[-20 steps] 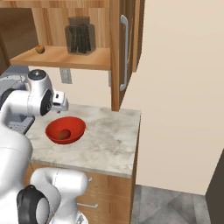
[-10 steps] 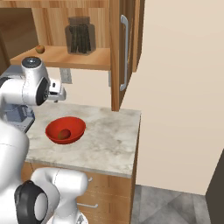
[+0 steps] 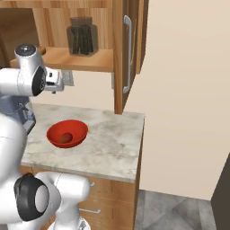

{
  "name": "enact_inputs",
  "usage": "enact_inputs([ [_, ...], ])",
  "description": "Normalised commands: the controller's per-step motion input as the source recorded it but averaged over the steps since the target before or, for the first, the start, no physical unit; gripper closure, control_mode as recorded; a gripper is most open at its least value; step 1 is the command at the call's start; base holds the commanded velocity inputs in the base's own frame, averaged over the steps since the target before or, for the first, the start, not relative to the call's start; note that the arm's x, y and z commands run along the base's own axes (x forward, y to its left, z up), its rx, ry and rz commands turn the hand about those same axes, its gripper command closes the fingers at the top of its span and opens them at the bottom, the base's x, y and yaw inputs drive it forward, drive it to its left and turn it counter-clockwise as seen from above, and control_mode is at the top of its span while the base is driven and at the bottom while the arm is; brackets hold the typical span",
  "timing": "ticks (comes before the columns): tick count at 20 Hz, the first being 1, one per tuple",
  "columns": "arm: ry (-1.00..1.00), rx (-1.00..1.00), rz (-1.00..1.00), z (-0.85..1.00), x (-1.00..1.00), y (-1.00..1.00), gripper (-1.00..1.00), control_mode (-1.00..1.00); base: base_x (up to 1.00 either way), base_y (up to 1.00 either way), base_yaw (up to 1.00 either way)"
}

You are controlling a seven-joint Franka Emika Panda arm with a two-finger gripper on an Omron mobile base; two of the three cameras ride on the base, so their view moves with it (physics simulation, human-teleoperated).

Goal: Open the cabinet. Pick the apple and mango from the cabinet and place them into the bowl. Then close the cabinet.

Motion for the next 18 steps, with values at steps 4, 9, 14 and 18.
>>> enact_inputs([
  [4,-0.07,0.0,0.0,0.43,0.13,0.05,-1.0,-1.0,0.0,0.0,0.0],
  [9,-0.18,0.0,0.0,0.26,0.13,0.11,-1.0,-1.0,0.0,0.0,0.0],
  [14,-0.16,0.02,0.02,0.24,0.21,0.28,-1.0,-1.0,0.0,0.0,0.0],
  [18,-0.14,0.06,0.06,0.28,0.32,0.27,-1.0,-1.0,0.0,0.0,0.0],
])
